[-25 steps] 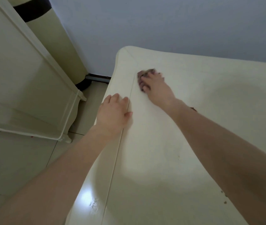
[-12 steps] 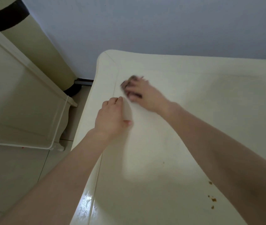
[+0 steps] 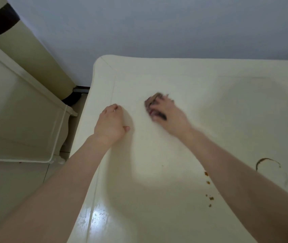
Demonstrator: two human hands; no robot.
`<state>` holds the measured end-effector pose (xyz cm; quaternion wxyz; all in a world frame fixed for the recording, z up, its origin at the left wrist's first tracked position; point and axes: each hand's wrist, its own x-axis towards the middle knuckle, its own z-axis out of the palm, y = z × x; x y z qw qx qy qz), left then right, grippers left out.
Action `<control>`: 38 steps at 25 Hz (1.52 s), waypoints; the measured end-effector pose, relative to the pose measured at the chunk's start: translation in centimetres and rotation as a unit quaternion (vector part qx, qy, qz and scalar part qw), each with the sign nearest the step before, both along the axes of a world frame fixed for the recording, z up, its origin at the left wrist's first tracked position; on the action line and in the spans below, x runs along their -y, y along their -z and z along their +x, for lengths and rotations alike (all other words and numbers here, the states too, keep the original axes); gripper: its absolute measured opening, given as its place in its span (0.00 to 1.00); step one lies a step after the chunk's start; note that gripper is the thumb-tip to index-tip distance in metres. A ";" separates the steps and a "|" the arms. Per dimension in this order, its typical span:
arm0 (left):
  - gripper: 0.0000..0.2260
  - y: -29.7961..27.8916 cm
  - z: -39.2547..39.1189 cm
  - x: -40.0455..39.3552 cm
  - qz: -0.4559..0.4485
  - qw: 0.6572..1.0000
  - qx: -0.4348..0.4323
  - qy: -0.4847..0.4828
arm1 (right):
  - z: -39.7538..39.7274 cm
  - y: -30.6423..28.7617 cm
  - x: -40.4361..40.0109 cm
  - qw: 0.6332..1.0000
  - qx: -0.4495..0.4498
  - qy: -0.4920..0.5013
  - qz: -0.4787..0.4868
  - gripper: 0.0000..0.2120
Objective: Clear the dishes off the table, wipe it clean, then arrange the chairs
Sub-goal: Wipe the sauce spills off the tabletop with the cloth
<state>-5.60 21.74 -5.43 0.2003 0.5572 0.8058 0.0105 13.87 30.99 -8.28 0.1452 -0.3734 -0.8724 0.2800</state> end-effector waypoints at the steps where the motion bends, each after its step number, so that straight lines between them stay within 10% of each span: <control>1: 0.29 -0.2 0.4 0.4 0.013 1.000 -0.007 0.001 | 0.9 0.0 2.2 0.999 0.002 -0.044 -0.012 0.17; 4: 0.24 -0.1 2.1 2.8 0.051 0.998 -0.014 0.036 | 3.0 -1.6 1.1 0.993 -0.003 -0.104 -0.060 0.17; 9: 0.25 0.4 3.2 5.6 0.015 0.998 0.024 0.058 | 3.6 -1.7 -4.9 0.983 0.069 0.168 -0.010 0.19; 18: 0.19 0.3 4.6 7.6 0.039 0.995 0.039 0.084 | 5.6 -1.1 14.0 0.989 -0.119 -0.045 -0.080 0.12; 23: 0.21 -0.2 5.0 10.1 0.072 0.993 0.068 0.060 | 7.0 -2.6 3.7 0.965 -0.083 0.232 -0.092 0.18; 25: 0.22 -0.2 5.1 11.3 0.060 0.994 0.071 0.063 | 6.4 -1.5 5.5 0.978 0.022 0.202 -0.048 0.17; 29: 0.21 -0.7 5.6 13.7 0.074 0.991 0.106 0.043 | 5.9 -1.1 17.9 0.996 -0.073 0.041 0.016 0.12; 32: 0.20 -1.4 6.1 16.1 0.072 0.988 0.136 0.007 | 6.4 -2.2 23.9 0.991 -0.072 0.042 -0.109 0.15; 38: 0.16 -2.6 7.1 19.9 0.123 0.964 0.216 -0.095 | 4.6 -6.2 24.0 0.783 -0.301 0.296 -0.457 0.08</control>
